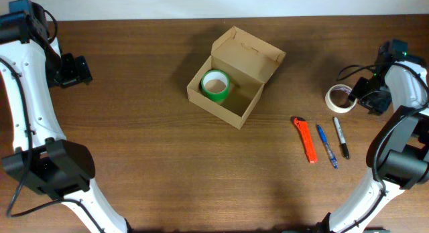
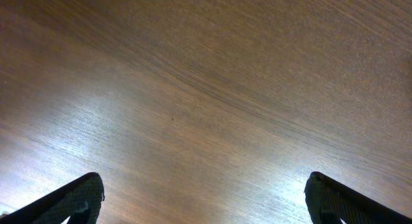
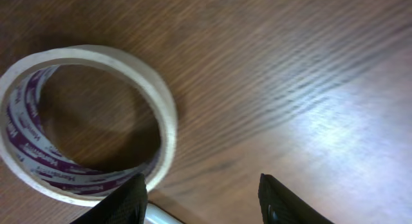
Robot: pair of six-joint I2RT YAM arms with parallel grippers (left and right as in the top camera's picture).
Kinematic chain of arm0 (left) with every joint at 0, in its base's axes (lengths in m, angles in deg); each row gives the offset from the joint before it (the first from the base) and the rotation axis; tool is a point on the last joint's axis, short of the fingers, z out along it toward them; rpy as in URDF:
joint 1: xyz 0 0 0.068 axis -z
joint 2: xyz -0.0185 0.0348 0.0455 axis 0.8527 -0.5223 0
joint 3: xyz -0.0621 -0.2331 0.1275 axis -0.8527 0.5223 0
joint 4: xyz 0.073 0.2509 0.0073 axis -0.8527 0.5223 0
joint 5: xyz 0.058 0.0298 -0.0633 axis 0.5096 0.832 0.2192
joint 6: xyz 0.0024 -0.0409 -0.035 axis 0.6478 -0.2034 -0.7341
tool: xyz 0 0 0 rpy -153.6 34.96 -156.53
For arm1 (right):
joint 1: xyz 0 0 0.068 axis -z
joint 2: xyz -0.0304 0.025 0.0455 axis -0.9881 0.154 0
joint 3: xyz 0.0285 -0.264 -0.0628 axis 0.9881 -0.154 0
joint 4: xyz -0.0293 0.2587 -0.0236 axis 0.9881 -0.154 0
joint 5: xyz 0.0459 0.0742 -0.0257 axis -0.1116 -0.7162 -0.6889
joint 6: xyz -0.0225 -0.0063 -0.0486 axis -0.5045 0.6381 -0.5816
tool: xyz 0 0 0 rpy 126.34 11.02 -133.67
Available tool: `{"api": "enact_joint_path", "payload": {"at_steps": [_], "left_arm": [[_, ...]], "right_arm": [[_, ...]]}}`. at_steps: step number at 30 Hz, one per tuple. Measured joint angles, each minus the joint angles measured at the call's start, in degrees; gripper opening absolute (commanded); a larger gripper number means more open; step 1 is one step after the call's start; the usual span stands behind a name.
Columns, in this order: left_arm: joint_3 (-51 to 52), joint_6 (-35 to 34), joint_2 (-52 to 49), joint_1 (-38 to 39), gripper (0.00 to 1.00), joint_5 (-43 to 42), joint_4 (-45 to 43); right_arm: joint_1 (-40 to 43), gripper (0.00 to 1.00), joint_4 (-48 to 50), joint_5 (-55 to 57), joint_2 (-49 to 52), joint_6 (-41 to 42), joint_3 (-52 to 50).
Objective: Pack container
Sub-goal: 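Grasp the white masking tape roll's rim with the right gripper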
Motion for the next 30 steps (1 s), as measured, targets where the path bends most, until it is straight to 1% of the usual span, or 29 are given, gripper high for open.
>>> {"api": "enact_joint_path", "payload": {"at_steps": [6,14,20,22,30], "left_arm": [[0.0,0.0,0.0,0.0,1.0,0.0,0.0],[0.0,0.0,0.0,0.0,1.0,0.0,0.0],[0.0,0.0,0.0,0.0,1.0,0.0,0.0],[0.0,0.0,0.0,0.0,1.0,0.0,0.0],[0.0,0.0,0.0,0.0,1.0,0.0,0.0]], "right_arm": [[-0.1,0.57,3.5,-3.7,0.0,-0.2,-2.8],[-0.1,0.56,6.7,-5.7,0.0,-0.3,-3.0],[-0.1,0.56,7.0,-5.7,0.2,0.0,-3.0],[-0.1,0.53,7.1,-5.8,0.6,0.1,-3.0],[-0.1,0.52,7.1,-5.9,1.8,0.7,-3.0]]}}
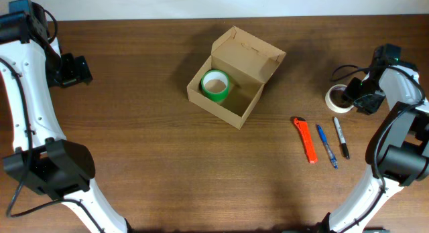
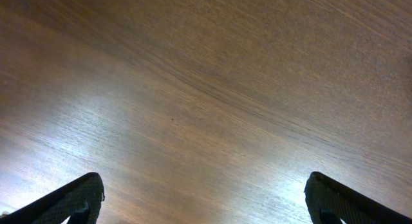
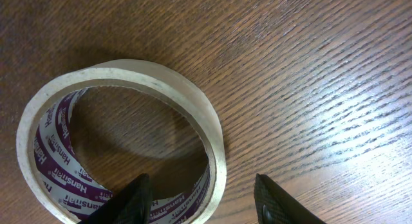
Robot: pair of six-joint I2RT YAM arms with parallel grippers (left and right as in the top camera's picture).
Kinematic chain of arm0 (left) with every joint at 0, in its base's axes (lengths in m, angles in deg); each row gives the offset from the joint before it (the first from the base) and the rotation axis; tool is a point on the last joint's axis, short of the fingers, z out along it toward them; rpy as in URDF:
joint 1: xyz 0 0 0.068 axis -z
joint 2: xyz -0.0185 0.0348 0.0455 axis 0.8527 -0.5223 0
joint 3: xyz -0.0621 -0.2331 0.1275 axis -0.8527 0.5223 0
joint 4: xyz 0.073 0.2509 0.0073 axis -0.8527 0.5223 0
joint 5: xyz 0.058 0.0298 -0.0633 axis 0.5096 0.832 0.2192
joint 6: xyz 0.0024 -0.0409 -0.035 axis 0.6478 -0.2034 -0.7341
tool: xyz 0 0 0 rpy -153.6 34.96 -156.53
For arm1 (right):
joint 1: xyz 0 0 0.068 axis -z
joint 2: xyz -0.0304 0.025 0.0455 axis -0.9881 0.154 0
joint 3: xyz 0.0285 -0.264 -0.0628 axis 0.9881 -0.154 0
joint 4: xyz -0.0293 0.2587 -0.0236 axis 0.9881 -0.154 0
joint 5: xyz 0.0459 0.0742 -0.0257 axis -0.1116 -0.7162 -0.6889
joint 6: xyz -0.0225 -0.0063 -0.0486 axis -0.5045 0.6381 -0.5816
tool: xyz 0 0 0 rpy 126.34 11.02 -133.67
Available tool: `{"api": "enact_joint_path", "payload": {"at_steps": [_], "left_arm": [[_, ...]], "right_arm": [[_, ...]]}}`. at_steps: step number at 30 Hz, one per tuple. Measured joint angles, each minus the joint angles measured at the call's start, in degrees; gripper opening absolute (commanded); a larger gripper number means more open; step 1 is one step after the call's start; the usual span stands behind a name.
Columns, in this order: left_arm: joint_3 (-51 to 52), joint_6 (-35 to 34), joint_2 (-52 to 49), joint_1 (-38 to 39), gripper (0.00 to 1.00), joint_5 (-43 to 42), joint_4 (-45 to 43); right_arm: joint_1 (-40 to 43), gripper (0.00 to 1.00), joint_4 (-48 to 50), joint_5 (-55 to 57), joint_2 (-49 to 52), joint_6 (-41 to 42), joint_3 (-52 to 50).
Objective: Pack container
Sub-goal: 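Grasp the white masking tape roll's rim with the right gripper, then carry the white masking tape with the right gripper toward the box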
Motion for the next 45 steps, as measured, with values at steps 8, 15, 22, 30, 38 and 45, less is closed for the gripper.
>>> {"api": "enact_joint_path", "payload": {"at_steps": [8,15,22,30,38,45], "left_arm": [[0.0,0.0,0.0,0.0,1.0,0.0,0.0],[0.0,0.0,0.0,0.0,1.0,0.0,0.0],[0.0,0.0,0.0,0.0,1.0,0.0,0.0],[0.0,0.0,0.0,0.0,1.0,0.0,0.0],[0.0,0.0,0.0,0.0,1.0,0.0,0.0],[0.0,0.0,0.0,0.0,1.0,0.0,0.0]], "right_arm": [[0.0,0.52,0.0,0.0,0.0,0.9,0.0],[0.0,0.5,-0.4,0.0,0.4,2.1,0.0],[0.0,0.44,-1.0,0.0,1.6,2.3,0.0],[0.0,0.06,-1.2,0.2,1.8,2.1,0.0],[0.0,0.04,-2.5,0.2,1.8,2.5,0.0],[0.0,0.04,-7.6,-0.6,1.5,-0.7,0.3]]}}
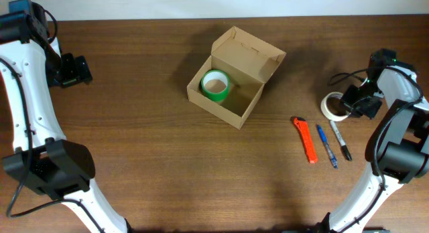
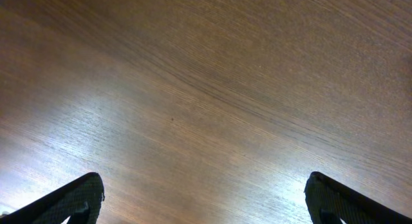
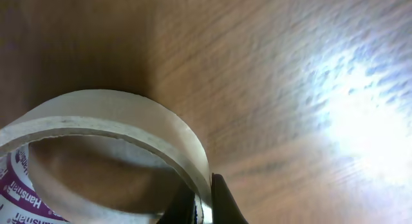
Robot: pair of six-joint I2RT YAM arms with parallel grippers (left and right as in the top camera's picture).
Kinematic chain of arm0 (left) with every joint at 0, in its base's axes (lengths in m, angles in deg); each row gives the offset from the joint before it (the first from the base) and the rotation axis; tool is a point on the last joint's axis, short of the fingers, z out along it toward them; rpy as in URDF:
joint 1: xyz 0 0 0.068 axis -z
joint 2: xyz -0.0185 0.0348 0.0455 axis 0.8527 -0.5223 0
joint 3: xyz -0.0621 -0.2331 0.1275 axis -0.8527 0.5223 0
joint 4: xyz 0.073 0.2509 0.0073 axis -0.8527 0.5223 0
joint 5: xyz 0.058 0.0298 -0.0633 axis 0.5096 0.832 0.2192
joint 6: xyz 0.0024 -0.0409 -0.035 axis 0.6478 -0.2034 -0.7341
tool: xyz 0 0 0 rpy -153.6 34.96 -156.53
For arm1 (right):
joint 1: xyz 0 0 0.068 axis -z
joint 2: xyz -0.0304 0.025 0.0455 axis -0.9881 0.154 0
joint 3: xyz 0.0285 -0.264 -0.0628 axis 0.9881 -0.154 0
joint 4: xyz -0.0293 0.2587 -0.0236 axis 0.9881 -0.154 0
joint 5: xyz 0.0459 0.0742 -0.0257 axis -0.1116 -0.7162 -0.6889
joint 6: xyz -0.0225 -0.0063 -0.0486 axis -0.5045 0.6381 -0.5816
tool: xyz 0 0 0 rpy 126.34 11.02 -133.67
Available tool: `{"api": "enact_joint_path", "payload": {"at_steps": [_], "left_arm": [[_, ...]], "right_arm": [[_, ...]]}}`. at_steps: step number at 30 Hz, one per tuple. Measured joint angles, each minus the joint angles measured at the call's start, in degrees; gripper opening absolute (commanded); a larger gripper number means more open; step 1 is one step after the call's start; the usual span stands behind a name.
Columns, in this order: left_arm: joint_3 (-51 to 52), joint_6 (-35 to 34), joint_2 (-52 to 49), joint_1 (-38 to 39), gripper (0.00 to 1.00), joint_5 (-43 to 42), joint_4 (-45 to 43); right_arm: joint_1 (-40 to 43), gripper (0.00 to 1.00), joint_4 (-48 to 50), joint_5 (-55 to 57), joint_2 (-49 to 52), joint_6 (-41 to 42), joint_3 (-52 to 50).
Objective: Pack container
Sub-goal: 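Carry the white masking tape with the right gripper toward the box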
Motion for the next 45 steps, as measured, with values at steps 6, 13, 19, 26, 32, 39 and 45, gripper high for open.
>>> {"api": "enact_joint_path", "payload": {"at_steps": [6,13,19,26,32,39,45], "left_arm": [[0.0,0.0,0.0,0.0,1.0,0.0,0.0],[0.0,0.0,0.0,0.0,1.0,0.0,0.0],[0.0,0.0,0.0,0.0,1.0,0.0,0.0],[0.0,0.0,0.0,0.0,1.0,0.0,0.0],[0.0,0.0,0.0,0.0,1.0,0.0,0.0],[0.0,0.0,0.0,0.0,1.0,0.0,0.0],[0.0,0.0,0.0,0.0,1.0,0.0,0.0]], "right_arm": [[-0.3,0.04,-5.8,-3.1,-5.6,-4.5,5.3],[-6.6,0.04,-16.0,-4.3,-21.5,-9.6,22.2],[-22.0,0.04,-23.7,-2.1,-28.7,-11.8,35.0],[-38.3,0.04,-23.4,1.2,-24.6,-12.2,36.0],[-45.1,0.03,-15.6,2.0,-13.7,-12.0,35.9],[-47.0,0.03,-8.8,2.0,-2.1,-12.0,35.8],[-47.0,0.03,-7.0,2.0,4.1,-12.0,35.8]]}}
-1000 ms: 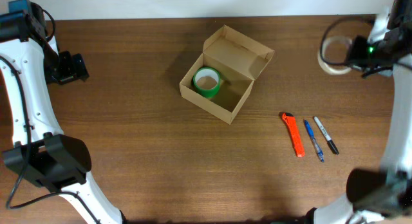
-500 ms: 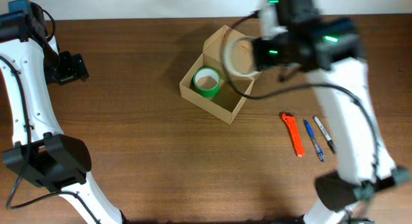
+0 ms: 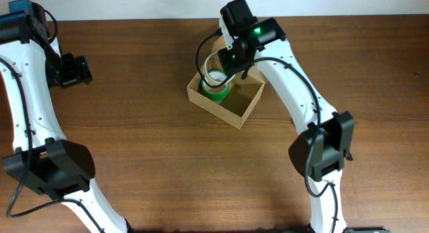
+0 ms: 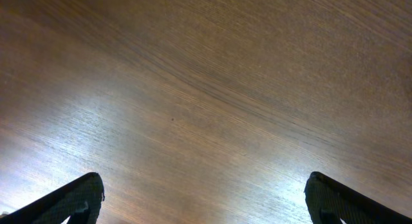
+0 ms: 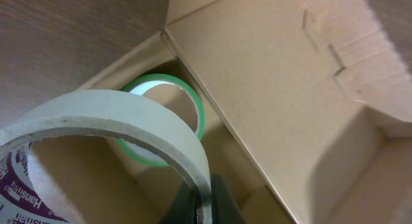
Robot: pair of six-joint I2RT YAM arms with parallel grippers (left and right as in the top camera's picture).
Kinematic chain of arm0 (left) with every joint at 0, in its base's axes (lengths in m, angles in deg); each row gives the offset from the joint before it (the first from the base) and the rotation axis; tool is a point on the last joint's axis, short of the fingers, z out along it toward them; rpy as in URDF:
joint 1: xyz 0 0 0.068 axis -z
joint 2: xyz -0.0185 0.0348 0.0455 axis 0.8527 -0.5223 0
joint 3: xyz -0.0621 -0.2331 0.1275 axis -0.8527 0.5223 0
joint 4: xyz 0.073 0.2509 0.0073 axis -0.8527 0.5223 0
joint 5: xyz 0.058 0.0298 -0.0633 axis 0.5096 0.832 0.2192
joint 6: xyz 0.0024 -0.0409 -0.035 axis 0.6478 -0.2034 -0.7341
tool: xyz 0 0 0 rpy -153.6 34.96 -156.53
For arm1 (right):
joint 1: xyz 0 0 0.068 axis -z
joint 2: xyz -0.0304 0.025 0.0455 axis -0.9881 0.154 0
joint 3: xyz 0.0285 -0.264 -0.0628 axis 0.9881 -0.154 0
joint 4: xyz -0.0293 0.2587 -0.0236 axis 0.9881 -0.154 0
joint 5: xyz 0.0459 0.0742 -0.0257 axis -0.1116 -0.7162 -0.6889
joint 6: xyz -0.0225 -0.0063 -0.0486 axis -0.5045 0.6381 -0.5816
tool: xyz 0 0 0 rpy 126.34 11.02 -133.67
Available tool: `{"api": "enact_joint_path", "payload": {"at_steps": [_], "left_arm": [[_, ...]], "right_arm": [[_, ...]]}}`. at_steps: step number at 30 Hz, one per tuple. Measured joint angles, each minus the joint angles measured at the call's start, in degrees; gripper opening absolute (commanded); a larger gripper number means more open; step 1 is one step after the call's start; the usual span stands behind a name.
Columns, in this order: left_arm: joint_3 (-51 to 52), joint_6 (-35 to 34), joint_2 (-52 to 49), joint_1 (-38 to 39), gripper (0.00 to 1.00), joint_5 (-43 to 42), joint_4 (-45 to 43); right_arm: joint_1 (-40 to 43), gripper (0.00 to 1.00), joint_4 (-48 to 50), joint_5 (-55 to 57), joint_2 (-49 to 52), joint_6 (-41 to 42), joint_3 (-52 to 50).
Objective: Pack container
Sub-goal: 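Carry the white masking tape with the right gripper toward the box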
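An open cardboard box (image 3: 249,104) stands at the table's middle back, with a green tape roll (image 3: 216,92) lying in its left corner. My right gripper (image 3: 226,61) hangs over that corner, shut on the wall of a white tape roll (image 3: 209,64). In the right wrist view the white roll (image 5: 116,114) hangs tilted in the gripper (image 5: 203,201), above the green roll (image 5: 193,98) and beside the box's wall (image 5: 270,89). My left gripper (image 3: 79,69) is far left, open (image 4: 206,205) over bare wood.
The box's lid flap (image 3: 251,49) stands up at the back, partly behind my right arm (image 3: 295,79), which reaches across the table from the front right. Brown wooden table (image 3: 134,159) lies all around the box.
My right gripper, shut on the white tape roll on the table at the far right, now holds that roll over the box's left corner above the green roll. The left arm has not moved.
My right gripper was open next to the white roll at the table's right side. Then its fingers stood astride the roll's wall, then they were shut on it. Now the roll hangs over the box. The left gripper stayed open at the far left throughout.
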Motion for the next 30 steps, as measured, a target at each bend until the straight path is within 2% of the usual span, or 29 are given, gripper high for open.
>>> {"api": "enact_joint_path", "payload": {"at_steps": [30], "left_arm": [[0.0,0.0,0.0,0.0,1.0,0.0,0.0]], "right_arm": [[0.0,0.04,2.0,0.0,10.8,1.3,-0.1]]}}
